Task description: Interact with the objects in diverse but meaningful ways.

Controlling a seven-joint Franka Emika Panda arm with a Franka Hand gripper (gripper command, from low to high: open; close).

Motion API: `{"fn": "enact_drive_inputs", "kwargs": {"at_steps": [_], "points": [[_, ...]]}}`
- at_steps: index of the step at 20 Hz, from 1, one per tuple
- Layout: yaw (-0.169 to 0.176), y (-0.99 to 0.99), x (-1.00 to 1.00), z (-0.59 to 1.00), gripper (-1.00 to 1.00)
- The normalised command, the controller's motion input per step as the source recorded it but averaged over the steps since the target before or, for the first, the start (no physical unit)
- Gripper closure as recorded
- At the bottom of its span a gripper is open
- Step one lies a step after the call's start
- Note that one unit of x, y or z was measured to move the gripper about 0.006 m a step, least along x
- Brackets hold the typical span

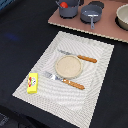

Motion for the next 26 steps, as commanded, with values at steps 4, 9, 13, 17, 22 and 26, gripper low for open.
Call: {"fn": "enact_drive_inputs", "kwargs": {"at_steps": [4, 9, 13, 17, 22, 26], "points": [[-0.112, -0.12, 0.19, -0.10, -1.00], [-0.093, 0.00, 0.05, -0.08, -1.00], [-0.001, 0.00, 0.00, 0.00, -1.00], [0.000, 0.00, 0.00, 0.00, -1.00], [0.000, 0.00, 0.00, 0.00, -1.00], [0.000, 0.00, 0.00, 0.00, -1.00]]}}
